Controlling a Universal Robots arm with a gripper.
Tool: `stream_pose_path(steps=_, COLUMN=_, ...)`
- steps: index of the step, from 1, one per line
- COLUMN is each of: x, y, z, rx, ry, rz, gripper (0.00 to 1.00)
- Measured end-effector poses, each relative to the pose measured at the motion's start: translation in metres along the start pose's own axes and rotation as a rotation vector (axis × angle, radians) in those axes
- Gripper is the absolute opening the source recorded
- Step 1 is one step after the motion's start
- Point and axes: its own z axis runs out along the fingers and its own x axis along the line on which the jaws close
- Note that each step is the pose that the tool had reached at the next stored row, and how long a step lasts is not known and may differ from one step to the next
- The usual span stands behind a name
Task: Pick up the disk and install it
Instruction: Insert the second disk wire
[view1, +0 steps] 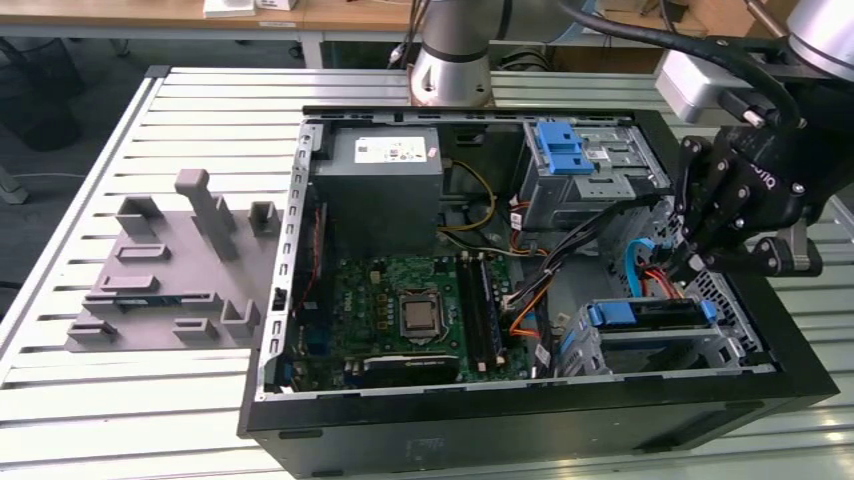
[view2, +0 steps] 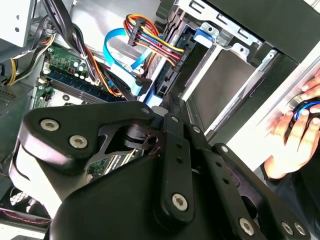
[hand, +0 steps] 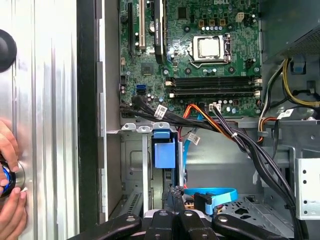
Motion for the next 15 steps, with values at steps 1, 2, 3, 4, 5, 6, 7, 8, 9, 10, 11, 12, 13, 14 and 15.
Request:
stream_pose_path(steps=1, x=0.0001, y=0.0001, z=-0.0009, rx=0.0, ry=-0.0002, rz=0.0, gripper=0.11)
stream_pose_path(steps=2, x=0.0001, y=0.0003, z=-0.0017, rx=0.0, ry=-0.0004, rz=0.0, gripper=0.11)
stream_pose_path(steps=3, x=0.0001, y=0.0004, z=-0.0025, rx=-0.0001, ry=-0.0003, rz=0.0, gripper=0.11)
stream_pose_path(steps=4, x=0.0, y=0.0005, z=-0.0032, rx=-0.0001, ry=-0.0003, rz=0.0, gripper=0.11)
stream_pose_path(steps=5, x=-0.0001, y=0.0007, z=-0.0035, rx=-0.0001, ry=-0.0005, rz=0.0, gripper=0.11)
stream_pose_path(steps=6, x=-0.0004, y=0.0009, z=-0.0037, rx=-0.0001, ry=-0.0005, rz=0.0, gripper=0.11)
stream_pose_path(steps=7, x=-0.0008, y=0.0009, z=-0.0039, rx=-0.0001, ry=-0.0003, rz=0.0, gripper=0.11)
stream_pose_path(steps=8, x=-0.0013, y=0.001, z=-0.0041, rx=-0.0001, ry=-0.0002, rz=0.0, gripper=0.11)
stream_pose_path(steps=9, x=-0.002, y=0.0011, z=-0.0042, rx=-0.0001, ry=-0.0003, rz=0.0, gripper=0.11)
stream_pose_path(steps=10, x=-0.0027, y=0.0011, z=-0.0045, rx=0.0, ry=-0.0003, rz=0.0, gripper=0.11)
stream_pose_path(steps=11, x=-0.0035, y=0.0013, z=-0.0048, rx=-0.0001, ry=-0.0003, rz=0.0, gripper=0.11)
stream_pose_path(steps=12, x=-0.0042, y=0.0014, z=-0.0051, rx=0.0, ry=-0.0004, rz=0.0, gripper=0.11)
stream_pose_path(steps=13, x=-0.0048, y=0.0016, z=-0.0057, rx=-0.0001, ry=-0.0003, rz=0.0, gripper=0.11)
stream_pose_path(steps=14, x=-0.0055, y=0.0017, z=-0.0063, rx=-0.0001, ry=-0.0002, rz=0.0, gripper=0.11)
stream_pose_path(steps=15, x=-0.0061, y=0.0017, z=-0.0069, rx=0.0, ry=-0.0004, rz=0.0, gripper=0.11)
